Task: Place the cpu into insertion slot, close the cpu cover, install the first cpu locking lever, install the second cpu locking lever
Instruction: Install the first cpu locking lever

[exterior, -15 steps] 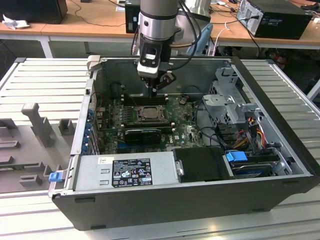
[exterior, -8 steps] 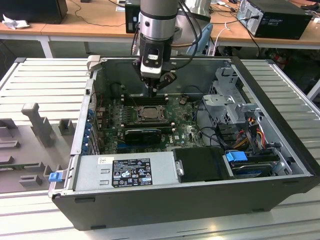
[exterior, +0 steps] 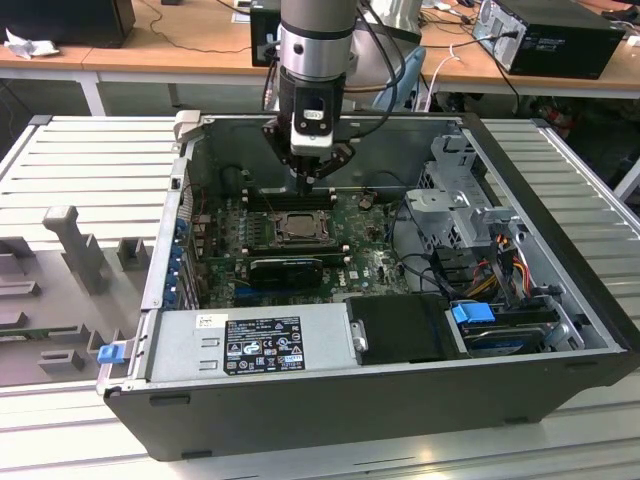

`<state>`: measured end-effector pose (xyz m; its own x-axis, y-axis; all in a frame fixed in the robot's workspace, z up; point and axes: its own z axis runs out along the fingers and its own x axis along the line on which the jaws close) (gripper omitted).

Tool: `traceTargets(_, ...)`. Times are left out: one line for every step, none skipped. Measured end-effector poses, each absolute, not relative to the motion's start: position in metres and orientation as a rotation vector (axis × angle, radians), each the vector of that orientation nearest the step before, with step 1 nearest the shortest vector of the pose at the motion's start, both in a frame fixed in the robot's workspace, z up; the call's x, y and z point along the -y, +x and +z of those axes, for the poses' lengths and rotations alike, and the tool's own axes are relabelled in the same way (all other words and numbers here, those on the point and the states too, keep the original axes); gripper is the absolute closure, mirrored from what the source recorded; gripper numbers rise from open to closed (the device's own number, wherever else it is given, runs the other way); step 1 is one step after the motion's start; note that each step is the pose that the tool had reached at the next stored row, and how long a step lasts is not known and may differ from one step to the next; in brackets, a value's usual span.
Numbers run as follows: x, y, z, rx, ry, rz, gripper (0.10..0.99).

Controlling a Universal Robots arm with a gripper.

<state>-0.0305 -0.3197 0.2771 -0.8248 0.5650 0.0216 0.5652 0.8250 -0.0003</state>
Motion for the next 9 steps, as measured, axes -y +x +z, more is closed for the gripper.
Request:
traceTargets(0.3197, -0.0305, 0.2771, 2.986, -0.906, -0.009, 0.98)
traceTargets(0.3197, -0.0305, 0.2771, 2.99, -0.895, -0.009, 0.98)
traceTargets(0.3197, -0.0305, 0.2771, 2.994, -0.88, -0.009, 0.98)
traceTargets(0.3197, -0.0305, 0.2771, 2.998, -0.865, -0.009, 0.98)
traceTargets(0.3197, -0.0305, 0.2771, 3.003, -0.849, -0.009, 0.98)
traceTargets(0.3197, -0.0305, 0.2771, 3.007, -0.836, -0.009, 0.98)
traceTargets(0.3197, -0.0305, 0.2771, 3.012, -0.816, -0.008, 0.98)
traceTargets(0.3197, -0.0305, 0.2771, 3.016, -0.802, -0.008, 0.98)
traceTargets(0.3197, -0.0305, 0.2771, 3.019, -0.788, -0.008, 0.98)
